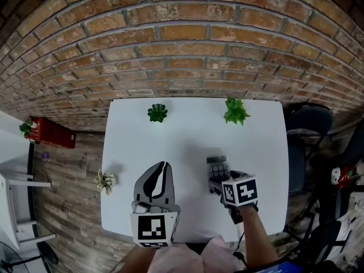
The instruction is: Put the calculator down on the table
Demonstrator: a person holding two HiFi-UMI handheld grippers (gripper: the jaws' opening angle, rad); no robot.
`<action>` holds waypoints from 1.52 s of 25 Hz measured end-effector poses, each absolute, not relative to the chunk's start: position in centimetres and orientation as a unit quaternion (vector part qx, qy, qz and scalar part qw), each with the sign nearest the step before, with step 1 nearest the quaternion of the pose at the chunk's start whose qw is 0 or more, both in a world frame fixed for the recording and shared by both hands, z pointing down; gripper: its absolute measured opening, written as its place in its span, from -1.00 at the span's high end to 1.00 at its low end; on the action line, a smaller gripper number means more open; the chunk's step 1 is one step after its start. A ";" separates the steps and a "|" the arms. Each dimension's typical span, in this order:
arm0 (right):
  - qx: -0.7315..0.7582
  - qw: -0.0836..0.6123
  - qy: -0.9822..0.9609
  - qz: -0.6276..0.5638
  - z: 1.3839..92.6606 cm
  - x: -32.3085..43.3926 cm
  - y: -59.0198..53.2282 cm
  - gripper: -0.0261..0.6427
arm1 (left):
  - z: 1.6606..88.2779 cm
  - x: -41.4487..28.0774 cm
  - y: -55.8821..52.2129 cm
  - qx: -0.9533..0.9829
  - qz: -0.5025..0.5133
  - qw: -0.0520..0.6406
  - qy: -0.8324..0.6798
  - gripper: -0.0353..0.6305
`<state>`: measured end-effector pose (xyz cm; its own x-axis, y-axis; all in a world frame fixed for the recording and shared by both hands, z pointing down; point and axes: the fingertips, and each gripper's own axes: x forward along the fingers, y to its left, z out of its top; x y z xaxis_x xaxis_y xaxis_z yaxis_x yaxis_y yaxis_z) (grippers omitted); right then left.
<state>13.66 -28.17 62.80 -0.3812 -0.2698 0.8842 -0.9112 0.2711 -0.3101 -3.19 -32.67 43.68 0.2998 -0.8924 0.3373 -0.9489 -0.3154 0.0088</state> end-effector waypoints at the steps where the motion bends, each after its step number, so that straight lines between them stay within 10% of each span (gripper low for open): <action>1: 0.419 0.364 -0.709 0.434 62.5 13.8 -28.1 -0.23 | 43.5 -3.1 -32.5 0.800 0.135 0.102 -0.576 0.81; 12: 0.452 0.232 -0.772 0.381 53.2 13.7 -29.1 -0.11 | 38.2 -1.9 -29.2 0.804 0.099 0.059 -0.584 0.81; 21: 0.491 0.070 -0.861 0.114 33.2 11.9 -29.6 0.92 | 27.8 -1.3 -28.6 0.800 0.002 -0.002 -0.600 0.81; 38: 0.502 0.043 -0.864 0.003 27.0 10.9 -27.0 0.93 | 24.0 -1.3 -26.7 0.802 -0.027 -0.030 -0.596 0.81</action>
